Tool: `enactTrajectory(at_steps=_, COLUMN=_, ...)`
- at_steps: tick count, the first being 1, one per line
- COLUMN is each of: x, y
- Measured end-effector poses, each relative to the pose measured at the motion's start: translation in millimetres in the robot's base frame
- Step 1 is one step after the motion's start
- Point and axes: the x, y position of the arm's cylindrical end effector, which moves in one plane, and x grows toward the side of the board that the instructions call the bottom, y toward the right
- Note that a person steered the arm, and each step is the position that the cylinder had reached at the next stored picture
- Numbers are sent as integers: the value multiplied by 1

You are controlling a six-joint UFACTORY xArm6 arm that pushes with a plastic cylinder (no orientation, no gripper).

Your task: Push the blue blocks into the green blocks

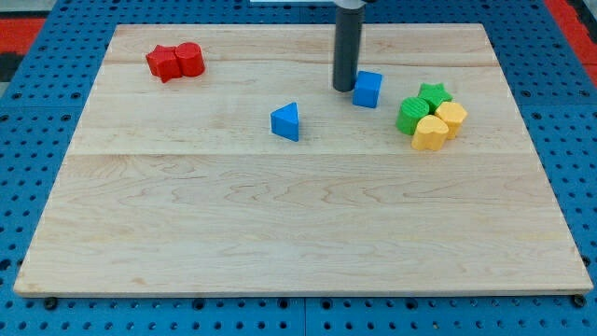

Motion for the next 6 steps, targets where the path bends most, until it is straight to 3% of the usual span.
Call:
enactTrajectory(at_steps=2, x=7, y=49)
enactTrajectory(at_steps=4, x=7, y=-92)
enactTrajectory(at_steps=6, x=44, y=-161)
